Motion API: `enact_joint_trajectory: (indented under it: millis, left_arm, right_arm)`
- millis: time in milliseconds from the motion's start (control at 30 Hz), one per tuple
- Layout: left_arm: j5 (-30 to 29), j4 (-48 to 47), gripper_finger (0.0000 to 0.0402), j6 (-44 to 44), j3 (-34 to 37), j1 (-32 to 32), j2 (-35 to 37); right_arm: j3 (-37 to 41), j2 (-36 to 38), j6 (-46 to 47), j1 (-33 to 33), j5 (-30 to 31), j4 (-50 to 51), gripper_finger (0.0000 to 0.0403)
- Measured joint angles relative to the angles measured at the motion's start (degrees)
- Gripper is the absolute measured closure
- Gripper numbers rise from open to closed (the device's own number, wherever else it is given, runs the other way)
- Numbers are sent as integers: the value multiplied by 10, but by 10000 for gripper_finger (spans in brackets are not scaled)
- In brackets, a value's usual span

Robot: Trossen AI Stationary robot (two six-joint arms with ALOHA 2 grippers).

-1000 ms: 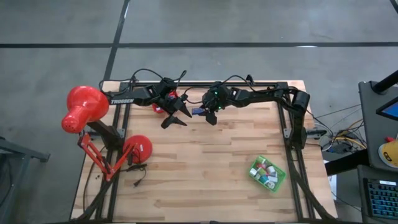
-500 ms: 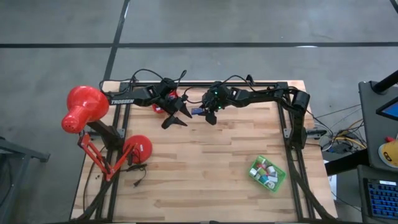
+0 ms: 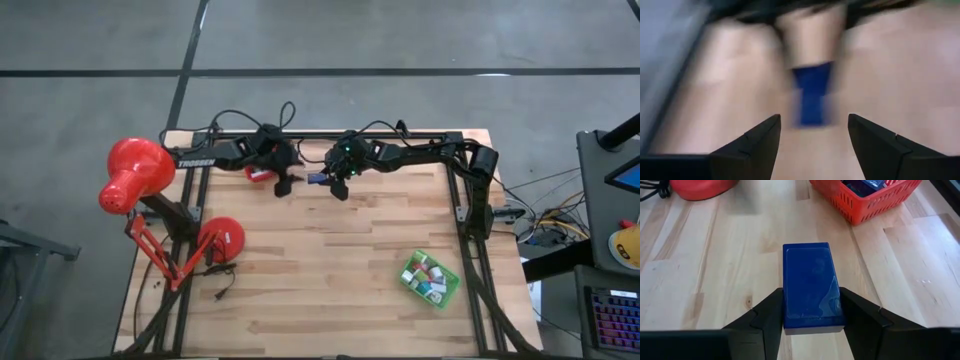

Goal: Pick & Place Office items
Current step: Put the dark blue digital clock into the red bin

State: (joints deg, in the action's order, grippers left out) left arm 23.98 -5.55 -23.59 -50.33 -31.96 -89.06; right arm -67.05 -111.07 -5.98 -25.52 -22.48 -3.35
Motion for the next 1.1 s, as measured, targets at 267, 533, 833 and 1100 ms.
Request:
enact_joint_trajectory:
  millis: [267,533,833,1100]
  left_arm:
    - [-113,0,165,-45,-1,4,0]
    - [-42,-10,165,-48,0,9,-1]
    - [-23,-9,165,-44,0,12,-3]
    - [-21,20,165,-34,0,14,-4]
  right_arm:
    - [0,0,3,0,0,-1,231]
    - [0,0,4,0,0,-2,235]
    - [0,1,4,0,0,-3,232]
    - [0,1,4,0,0,-4,233]
